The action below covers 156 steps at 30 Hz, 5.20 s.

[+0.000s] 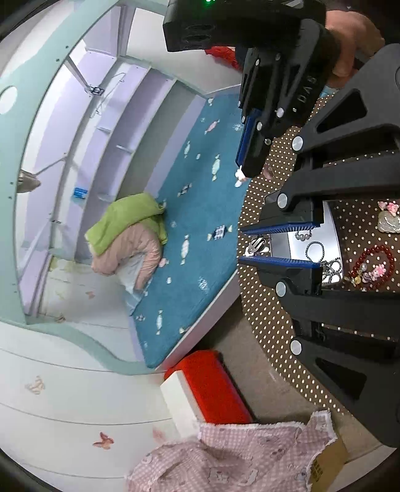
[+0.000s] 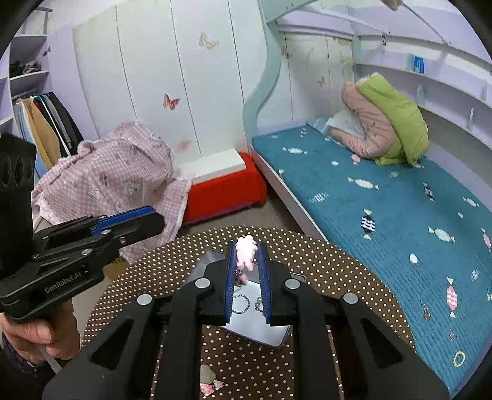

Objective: Organize jewelry
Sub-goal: 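Carry the silver charm with the left tool into the box while the right tool drops the bunny charm in, then withdraw both open tools from the grey box, then grasp the other pink bunny charm with the right tool while the left tool grasps the pale jade pendant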

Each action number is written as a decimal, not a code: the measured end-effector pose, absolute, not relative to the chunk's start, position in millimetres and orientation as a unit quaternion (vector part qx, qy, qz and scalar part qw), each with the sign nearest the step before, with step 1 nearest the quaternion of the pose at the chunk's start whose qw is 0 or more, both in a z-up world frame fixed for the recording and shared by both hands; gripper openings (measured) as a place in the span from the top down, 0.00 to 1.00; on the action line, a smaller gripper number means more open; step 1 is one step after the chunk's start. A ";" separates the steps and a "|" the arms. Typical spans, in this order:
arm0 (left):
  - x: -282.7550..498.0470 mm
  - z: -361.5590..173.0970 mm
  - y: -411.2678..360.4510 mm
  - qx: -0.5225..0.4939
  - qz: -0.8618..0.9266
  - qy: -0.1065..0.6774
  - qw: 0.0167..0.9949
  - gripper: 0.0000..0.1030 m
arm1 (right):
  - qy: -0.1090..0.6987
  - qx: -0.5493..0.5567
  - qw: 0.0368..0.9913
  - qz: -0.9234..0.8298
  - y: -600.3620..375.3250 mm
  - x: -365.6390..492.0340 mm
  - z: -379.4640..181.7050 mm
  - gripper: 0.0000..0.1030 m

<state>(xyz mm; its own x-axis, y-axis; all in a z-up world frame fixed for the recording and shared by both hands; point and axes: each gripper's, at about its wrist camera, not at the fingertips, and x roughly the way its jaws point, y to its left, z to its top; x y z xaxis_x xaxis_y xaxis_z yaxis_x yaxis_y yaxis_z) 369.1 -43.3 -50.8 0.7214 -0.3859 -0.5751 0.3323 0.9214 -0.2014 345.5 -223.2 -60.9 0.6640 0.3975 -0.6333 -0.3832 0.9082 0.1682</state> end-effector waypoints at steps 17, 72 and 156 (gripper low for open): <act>386.6 -83.7 -35.4 -0.047 -0.142 0.343 0.927 0.11 | 0.374 0.042 0.912 0.165 -239.4 354.8 -88.8 0.17; 211.3 -55.9 21.7 -0.024 -0.009 0.238 0.971 0.05 | 0.242 0.016 0.964 0.104 -244.2 198.6 -45.1 0.07; 253.8 -207.4 -37.0 -0.002 -0.118 0.432 0.894 0.72 | 0.441 -0.029 0.882 0.164 -198.8 268.1 -196.1 0.83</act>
<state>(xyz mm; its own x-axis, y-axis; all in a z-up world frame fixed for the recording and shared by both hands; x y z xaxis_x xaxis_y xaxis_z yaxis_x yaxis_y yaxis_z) 253.8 -37.0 -207.4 0.5994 -0.2117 -0.7719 0.2090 0.9723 -0.1043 268.1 -198.8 -196.1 0.5572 0.2644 -0.7872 -0.3150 0.9444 0.0942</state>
